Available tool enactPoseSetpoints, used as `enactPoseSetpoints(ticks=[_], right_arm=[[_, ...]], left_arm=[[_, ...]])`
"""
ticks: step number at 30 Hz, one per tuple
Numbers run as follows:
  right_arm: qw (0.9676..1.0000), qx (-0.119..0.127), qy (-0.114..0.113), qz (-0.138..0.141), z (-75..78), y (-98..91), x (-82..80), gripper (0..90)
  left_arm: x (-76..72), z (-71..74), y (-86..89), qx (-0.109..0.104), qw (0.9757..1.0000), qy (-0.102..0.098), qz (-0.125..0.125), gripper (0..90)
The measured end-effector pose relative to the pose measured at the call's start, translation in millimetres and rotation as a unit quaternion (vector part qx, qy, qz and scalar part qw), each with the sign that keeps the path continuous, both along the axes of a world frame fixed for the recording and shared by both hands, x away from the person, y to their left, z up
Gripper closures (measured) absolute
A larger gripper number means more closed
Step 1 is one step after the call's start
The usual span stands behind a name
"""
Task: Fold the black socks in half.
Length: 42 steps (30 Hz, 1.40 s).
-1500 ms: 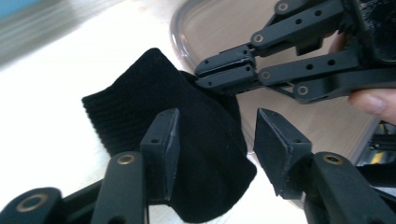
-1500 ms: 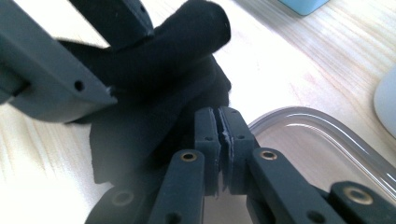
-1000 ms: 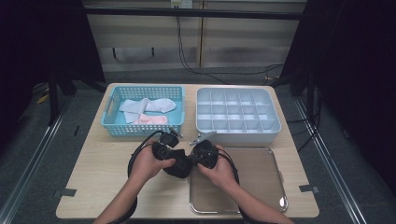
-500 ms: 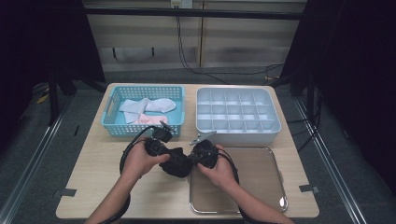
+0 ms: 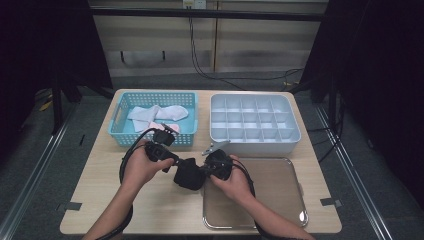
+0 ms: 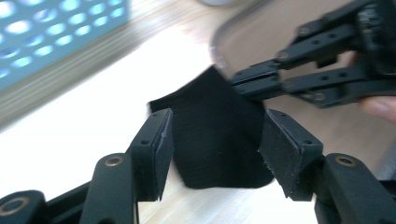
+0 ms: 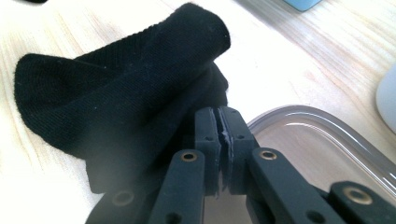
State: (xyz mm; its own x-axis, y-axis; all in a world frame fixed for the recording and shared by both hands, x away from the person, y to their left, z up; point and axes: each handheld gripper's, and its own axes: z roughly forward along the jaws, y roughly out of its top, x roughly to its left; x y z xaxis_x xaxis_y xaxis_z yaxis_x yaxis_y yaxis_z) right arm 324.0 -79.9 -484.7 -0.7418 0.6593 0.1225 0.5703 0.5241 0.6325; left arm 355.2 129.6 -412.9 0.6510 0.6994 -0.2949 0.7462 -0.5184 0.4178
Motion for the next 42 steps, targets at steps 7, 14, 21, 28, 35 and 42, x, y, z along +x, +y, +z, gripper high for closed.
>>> enactPoseSetpoints(ticks=[7,14,21,28,35,42], right_arm=[[1.0000,0.004,0.006,-0.002,-0.9,1.7,-0.3,85.3],[0.9999,0.005,0.006,-0.011,3.8,-3.0,2.3,78.8],[0.9995,0.015,-0.001,-0.027,12.4,-9.6,4.7,69.0],[0.9982,0.039,0.011,-0.045,20.3,-12.8,7.4,54.3],[0.9973,0.061,0.013,-0.040,31.2,-4.2,10.2,42.8],[0.9977,0.054,0.033,-0.024,23.9,11.6,12.3,40.1]], left_arm=[[0.9,-27.6,-1.8,0.023,0.9996,0.015,0.007,36.4],[-0.9,-43.7,-9.3,0.040,0.9991,0.013,0.011,32.6],[-2.8,-50.3,-11.3,0.044,0.9989,0.008,0.015,28.8],[-3.7,-35.7,2.6,0.026,0.9993,-0.010,0.025,24.9],[-4.1,-28.5,17.7,0.023,0.9991,-0.013,0.034,24.9],[-7.6,-33.9,28.1,0.022,0.9990,-0.009,0.037,25.3]])
